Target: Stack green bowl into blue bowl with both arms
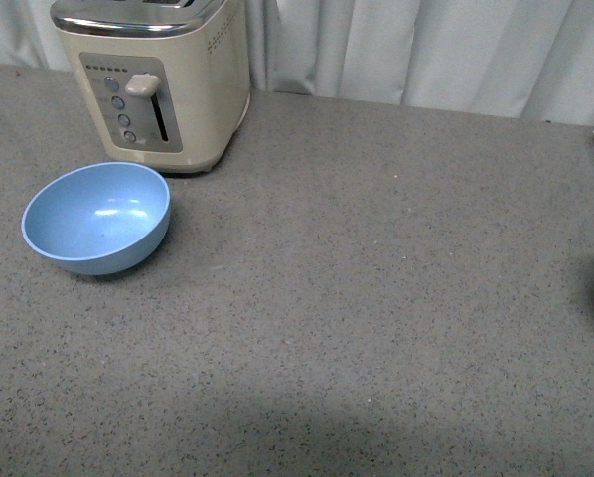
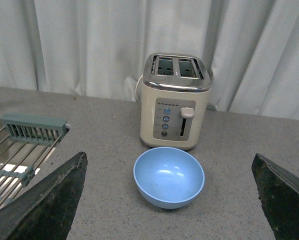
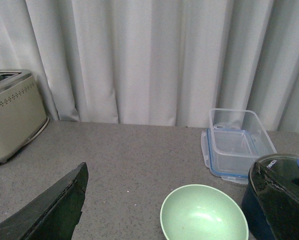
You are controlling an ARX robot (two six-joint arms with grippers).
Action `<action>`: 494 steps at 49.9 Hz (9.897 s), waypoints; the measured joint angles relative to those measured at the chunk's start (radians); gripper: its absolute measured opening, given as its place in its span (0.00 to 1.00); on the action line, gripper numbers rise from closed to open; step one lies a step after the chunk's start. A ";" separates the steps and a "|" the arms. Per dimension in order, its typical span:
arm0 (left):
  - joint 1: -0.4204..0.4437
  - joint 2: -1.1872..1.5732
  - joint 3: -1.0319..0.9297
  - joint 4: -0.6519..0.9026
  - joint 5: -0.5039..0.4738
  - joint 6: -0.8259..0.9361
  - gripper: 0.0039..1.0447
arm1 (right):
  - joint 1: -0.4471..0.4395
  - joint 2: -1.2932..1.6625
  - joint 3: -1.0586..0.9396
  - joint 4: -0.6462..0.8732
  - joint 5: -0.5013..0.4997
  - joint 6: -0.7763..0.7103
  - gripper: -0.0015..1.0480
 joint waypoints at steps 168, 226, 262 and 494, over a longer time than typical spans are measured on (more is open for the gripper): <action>0.146 0.407 0.065 -0.010 0.158 -0.908 0.94 | 0.000 0.000 0.000 0.000 0.000 0.000 0.91; -0.131 1.748 0.447 0.644 -0.195 -0.894 0.94 | 0.000 0.000 0.000 0.000 0.000 0.000 0.91; -0.095 1.955 0.533 0.707 -0.208 -0.804 0.94 | 0.000 0.000 0.000 0.000 0.000 0.000 0.91; -0.101 1.695 0.383 0.752 -0.060 -1.014 0.94 | 0.000 0.000 0.000 0.000 0.000 0.000 0.91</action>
